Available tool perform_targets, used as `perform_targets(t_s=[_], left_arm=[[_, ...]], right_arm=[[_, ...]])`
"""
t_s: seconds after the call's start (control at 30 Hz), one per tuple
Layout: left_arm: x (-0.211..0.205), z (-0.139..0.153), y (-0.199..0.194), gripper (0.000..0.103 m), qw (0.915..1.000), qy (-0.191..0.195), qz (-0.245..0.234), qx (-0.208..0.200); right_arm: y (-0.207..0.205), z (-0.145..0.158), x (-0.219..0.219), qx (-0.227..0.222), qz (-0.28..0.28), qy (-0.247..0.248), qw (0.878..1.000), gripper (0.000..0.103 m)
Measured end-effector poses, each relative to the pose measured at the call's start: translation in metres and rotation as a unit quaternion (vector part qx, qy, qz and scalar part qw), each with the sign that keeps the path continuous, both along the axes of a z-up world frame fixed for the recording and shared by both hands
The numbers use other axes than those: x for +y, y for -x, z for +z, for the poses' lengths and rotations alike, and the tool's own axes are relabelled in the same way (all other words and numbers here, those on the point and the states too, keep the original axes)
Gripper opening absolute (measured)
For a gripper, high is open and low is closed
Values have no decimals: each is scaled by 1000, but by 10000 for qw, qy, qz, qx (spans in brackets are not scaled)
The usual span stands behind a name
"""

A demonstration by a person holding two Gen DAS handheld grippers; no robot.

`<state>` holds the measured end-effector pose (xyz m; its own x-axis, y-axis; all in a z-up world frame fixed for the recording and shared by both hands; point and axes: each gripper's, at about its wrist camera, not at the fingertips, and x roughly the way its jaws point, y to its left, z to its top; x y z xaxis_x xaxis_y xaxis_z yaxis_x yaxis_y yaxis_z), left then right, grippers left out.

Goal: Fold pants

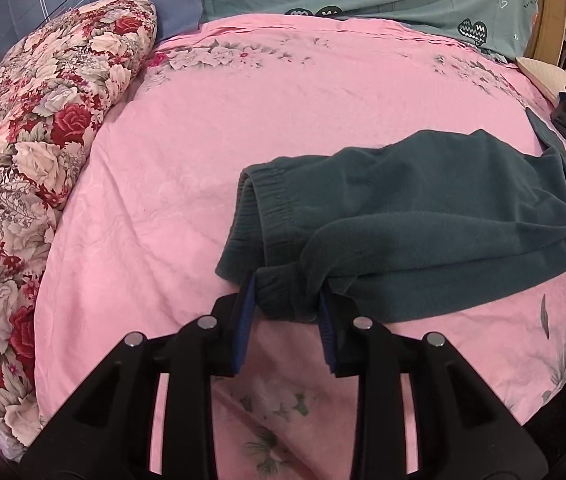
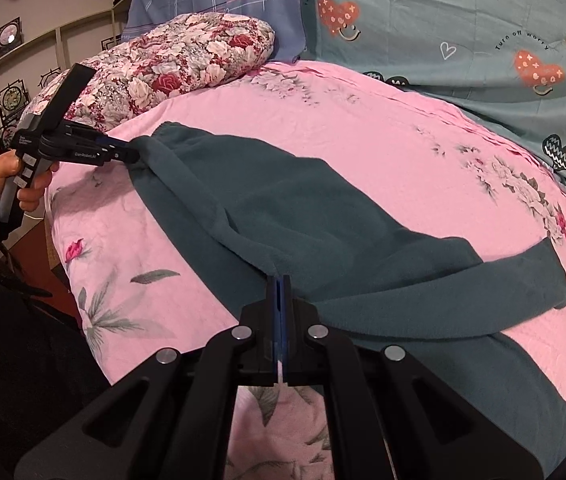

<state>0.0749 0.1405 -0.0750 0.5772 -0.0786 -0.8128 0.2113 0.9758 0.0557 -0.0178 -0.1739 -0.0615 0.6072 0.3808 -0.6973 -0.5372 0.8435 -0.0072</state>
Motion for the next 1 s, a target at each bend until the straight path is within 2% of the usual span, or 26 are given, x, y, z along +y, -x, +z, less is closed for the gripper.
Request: perform_targets(t_s=[0.2, 0.37, 0.43, 0.5, 0.6, 0.63, 0.73, 0.8, 0.87, 1.0], left_arm=[[-8, 16, -16, 24, 9993, -314, -44, -216], [-1, 70, -33, 24, 9960, -364, 35, -816], [1, 79, -32, 25, 9948, -400, 9, -935], [6, 61, -32, 28, 9966, -456, -15, -681], [21, 1, -32, 28, 9980, -619, 109, 87], [26, -11, -26, 30, 9986, -498, 124, 144], [31, -7, -10, 40, 9986, -499, 171, -24], [35, 1, 0, 67, 9988, -440, 138, -152], [36, 11, 10, 69, 9983, -493, 84, -314], [31, 42, 14, 70, 9973, -257, 82, -690]], right_arm=[[-3, 10, 1, -29, 2, -140, 9999, 1], [-7, 41, -2, -326, -71, -506, 9982, 1], [-2, 44, 2, -337, 92, -530, 9980, 1], [0, 27, 13, -87, 264, -303, 9992, 1], [0, -13, 27, 355, 306, 99, 9988, 1], [1, -20, 29, 435, 309, 117, 9985, 1], [2, -20, 30, 485, 379, 97, 9981, 2], [3, -17, 31, 512, 456, 93, 9976, 2], [6, -15, 32, 500, 509, 186, 9973, 2], [8, -20, 26, 577, 396, 321, 9970, 2]])
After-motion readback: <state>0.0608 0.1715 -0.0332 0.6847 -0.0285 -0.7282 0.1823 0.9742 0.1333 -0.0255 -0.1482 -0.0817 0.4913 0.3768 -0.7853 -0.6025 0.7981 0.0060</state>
